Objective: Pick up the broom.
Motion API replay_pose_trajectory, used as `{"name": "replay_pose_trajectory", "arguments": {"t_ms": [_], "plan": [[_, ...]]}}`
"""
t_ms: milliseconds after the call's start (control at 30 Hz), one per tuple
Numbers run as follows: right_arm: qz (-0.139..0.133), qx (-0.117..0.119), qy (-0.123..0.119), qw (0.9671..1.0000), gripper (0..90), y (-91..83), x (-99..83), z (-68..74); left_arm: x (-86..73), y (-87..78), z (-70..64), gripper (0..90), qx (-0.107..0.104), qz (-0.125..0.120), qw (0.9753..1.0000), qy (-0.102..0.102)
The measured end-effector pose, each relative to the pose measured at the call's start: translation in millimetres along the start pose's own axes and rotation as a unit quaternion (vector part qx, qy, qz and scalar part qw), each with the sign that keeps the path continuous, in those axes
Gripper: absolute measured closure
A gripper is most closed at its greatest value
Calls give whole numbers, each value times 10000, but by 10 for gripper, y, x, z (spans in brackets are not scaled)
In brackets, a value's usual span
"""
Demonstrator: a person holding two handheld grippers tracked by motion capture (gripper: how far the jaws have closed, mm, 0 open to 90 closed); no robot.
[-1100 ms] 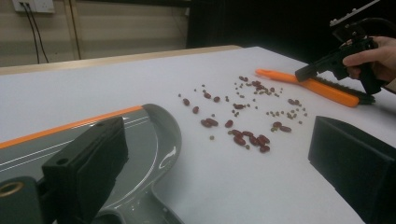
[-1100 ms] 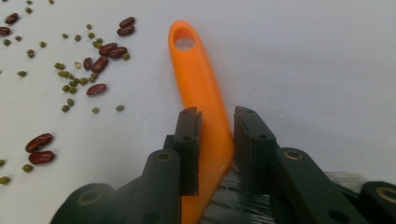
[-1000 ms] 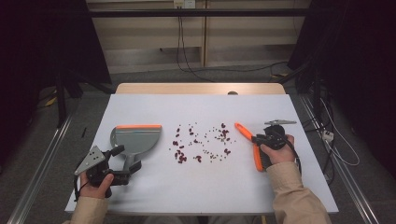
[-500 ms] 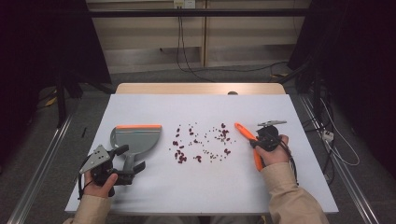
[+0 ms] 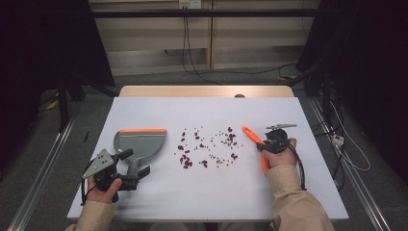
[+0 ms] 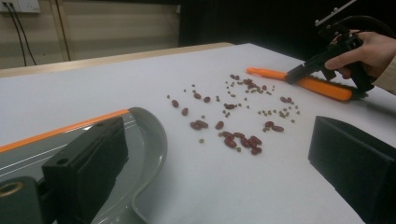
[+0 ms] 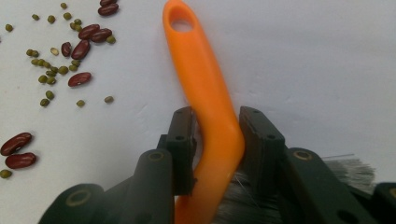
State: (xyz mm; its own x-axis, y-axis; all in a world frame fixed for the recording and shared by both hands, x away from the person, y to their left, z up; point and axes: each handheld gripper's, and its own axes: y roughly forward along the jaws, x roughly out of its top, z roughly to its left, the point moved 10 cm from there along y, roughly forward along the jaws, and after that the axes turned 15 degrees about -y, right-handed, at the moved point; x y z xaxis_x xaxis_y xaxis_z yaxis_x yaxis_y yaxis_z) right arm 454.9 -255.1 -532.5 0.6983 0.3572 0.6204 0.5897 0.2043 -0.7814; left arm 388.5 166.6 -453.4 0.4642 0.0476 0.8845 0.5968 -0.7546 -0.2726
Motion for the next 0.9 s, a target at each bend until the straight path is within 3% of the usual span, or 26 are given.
{"name": "replay_pose_trajectory", "arguments": {"t_ms": [133, 400, 533, 600, 900], "plan": [[176, 169, -11, 9997, 671, 9, 14, -14, 1, 19, -8, 45, -21, -2, 10000, -5], [106, 126, 32, 9999, 675, 4, 10, -10, 9, 29, -17, 45, -7, -12, 10000, 21], [233, 228, 1, 9995, 683, -3, 29, -22, 13, -8, -1, 45, 57, -59, 10000, -31], [251, 342, 139, 9990, 690, -14, 36, -33, -3, -21, -1, 45, 60, -32, 10000, -1], [44, 321, 111, 9994, 714, -49, 76, -58, -17, -26, -9, 45, 59, -18, 10000, -24]]}}
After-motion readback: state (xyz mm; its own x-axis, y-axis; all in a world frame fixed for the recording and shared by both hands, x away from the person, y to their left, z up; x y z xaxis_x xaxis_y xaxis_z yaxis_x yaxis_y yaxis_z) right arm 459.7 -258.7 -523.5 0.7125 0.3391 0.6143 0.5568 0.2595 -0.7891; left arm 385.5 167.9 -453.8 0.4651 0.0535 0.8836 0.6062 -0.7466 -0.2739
